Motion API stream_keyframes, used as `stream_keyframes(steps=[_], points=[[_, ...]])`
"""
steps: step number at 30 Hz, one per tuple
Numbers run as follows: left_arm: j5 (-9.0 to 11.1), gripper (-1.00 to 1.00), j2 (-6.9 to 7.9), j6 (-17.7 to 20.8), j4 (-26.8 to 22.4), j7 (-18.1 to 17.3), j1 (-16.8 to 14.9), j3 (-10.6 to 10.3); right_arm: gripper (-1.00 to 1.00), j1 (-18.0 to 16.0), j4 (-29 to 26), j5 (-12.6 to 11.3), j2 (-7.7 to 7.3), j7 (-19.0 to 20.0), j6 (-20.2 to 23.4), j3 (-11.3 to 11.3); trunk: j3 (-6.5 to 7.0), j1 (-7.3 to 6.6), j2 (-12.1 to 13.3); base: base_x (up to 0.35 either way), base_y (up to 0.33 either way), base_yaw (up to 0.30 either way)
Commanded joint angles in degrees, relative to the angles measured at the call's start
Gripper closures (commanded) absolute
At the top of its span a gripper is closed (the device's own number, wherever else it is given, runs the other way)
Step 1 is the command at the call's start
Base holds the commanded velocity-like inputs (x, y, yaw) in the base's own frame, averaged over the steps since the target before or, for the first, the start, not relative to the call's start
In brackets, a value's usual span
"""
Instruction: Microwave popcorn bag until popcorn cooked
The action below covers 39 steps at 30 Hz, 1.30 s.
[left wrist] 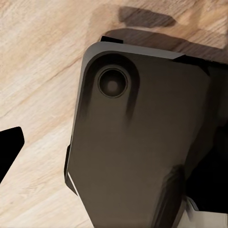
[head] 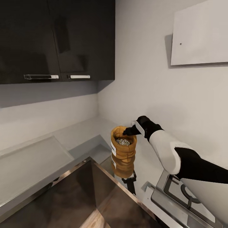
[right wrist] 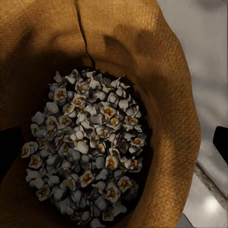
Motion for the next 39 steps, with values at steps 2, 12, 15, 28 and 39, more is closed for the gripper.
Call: stream_keyframes(steps=[2, 12, 15, 28, 39], points=[[0.2, -1.0, -0.09, -0.13, -0.01, 0.04, -0.02, 0.16, -1.0, -0.02, -0.11, 0.63, 0.03, 0.38, -0.32, -0.31, -0.07, 0.0, -0.05, 0.0, 0.0, 0.0], [0.2, -1.0, -0.11, -0.13, -0.01, 0.04, -0.01, 0.19, -1.0, -0.02, -0.11, 0.7, 0.03, -0.44, -1.49, -0.31, -0.07, 0.0, -0.05, 0.0, 0.0, 0.0], [0.2, -1.0, -0.12, -0.07, -0.01, 0.04, -0.01, 0.16, -1.0, -0.02, -0.11, 0.71, 0.03, -1.56, -2.8, -0.31, -0.07, 0.0, -0.05, 0.0, 0.0, 0.0], [0.12, -1.0, -0.12, -0.3, -0.01, 0.04, -0.02, 0.19, -1.0, -0.06, -0.11, 0.63, 0.03, -2.02, -3.32, -0.22, -0.07, 0.0, -0.05, -0.082, 0.0, 0.0], [0.12, -1.0, -0.12, -0.3, -0.01, 0.04, -0.02, 0.18, -1.0, 2.2, 0.15, 0.54, -0.21, -4.81, -6.88, -0.26, -0.07, 0.0, -0.05, -0.001, 0.0, 0.0]])
